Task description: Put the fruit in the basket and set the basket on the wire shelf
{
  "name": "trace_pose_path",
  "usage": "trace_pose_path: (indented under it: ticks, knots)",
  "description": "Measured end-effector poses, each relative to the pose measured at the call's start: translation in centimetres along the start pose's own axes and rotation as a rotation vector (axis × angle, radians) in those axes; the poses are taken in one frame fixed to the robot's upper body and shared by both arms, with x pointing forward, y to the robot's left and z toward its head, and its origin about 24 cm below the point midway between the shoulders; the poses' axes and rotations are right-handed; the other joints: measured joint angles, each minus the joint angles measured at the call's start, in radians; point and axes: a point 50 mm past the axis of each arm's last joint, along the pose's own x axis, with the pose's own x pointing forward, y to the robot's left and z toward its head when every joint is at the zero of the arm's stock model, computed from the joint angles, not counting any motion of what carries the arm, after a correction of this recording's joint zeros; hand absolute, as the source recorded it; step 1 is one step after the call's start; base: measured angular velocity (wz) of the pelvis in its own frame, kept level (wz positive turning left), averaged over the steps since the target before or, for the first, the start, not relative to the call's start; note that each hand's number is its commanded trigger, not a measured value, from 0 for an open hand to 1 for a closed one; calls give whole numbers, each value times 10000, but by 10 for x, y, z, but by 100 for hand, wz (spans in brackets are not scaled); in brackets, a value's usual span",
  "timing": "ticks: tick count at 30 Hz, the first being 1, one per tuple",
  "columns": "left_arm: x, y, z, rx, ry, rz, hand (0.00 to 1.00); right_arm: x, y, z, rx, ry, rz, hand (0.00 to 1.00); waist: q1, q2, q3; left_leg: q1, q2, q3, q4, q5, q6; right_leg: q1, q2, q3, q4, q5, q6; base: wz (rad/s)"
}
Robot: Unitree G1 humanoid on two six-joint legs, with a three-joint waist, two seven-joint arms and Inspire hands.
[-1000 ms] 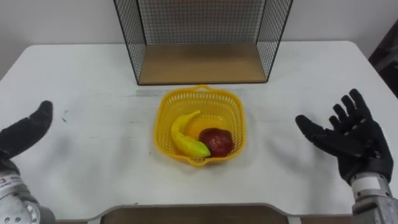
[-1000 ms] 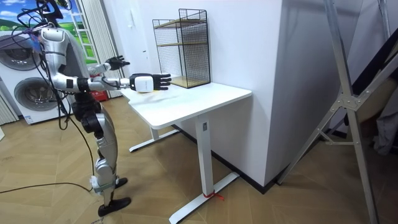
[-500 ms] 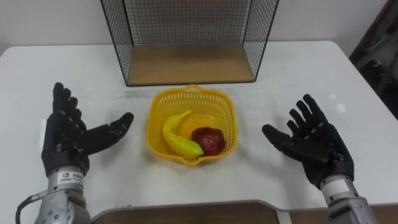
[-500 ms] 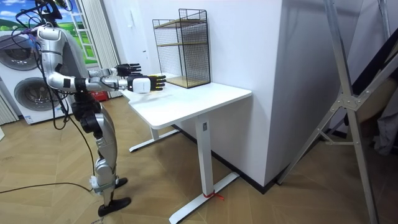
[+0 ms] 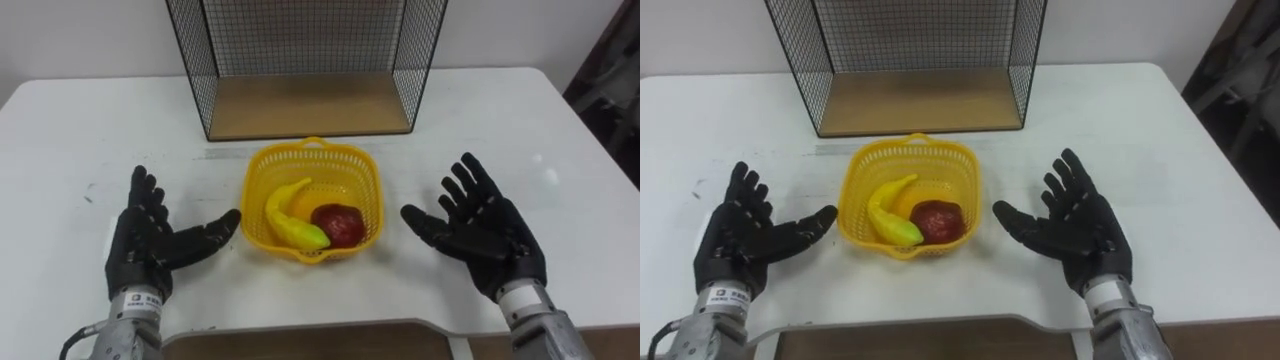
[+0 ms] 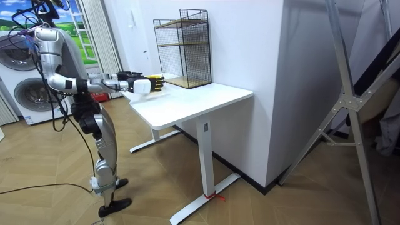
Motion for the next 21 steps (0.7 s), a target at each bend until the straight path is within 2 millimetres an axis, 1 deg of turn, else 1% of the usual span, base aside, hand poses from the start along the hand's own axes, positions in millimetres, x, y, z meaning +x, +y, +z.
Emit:
trace_pose_path:
  ticks: [4, 6, 12, 16, 18, 21]
  knots:
    - [-1, -6, -4, -210, 193, -270, 0, 2, 5, -4, 61, 147, 206, 0, 29, 0, -3, -66, -4, 1, 14, 0, 1, -68, -9, -23, 10, 0, 0, 0]
    - [-2, -11, -7, -398, 380, -494, 0, 4, 13, -7, 131, 283, 543, 0, 33, -2, -4, -50, -5, 1, 12, 1, 1, -40, -13, -43, -9, 0, 0, 0]
    - [-2, -14, -7, -435, 421, -688, 0, 14, 27, -3, 332, 66, 1168, 0, 35, 2, 1, -62, -4, -35, 19, 0, 1, -24, -15, -97, -27, 0, 0, 1]
    - [-2, -16, -8, -432, 431, -739, 0, 15, 32, -5, 381, 131, 1439, 0, 42, 23, 15, -61, -5, -59, 18, 1, 1, -20, -16, -110, -27, 0, 0, 0]
    - [-2, -18, -8, -454, 447, -812, 0, 16, 35, -7, 438, 180, 1567, 0, 42, 43, 36, -65, -7, -76, 19, 1, 1, -16, -20, -129, -25, 0, 0, 0]
    - [-1, -19, -7, -604, 451, -860, 0, 17, 40, -8, 509, 180, 1748, 0, 28, 37, 41, -62, -6, -132, 20, 1, 0, -11, -19, -133, -23, 0, 0, 0]
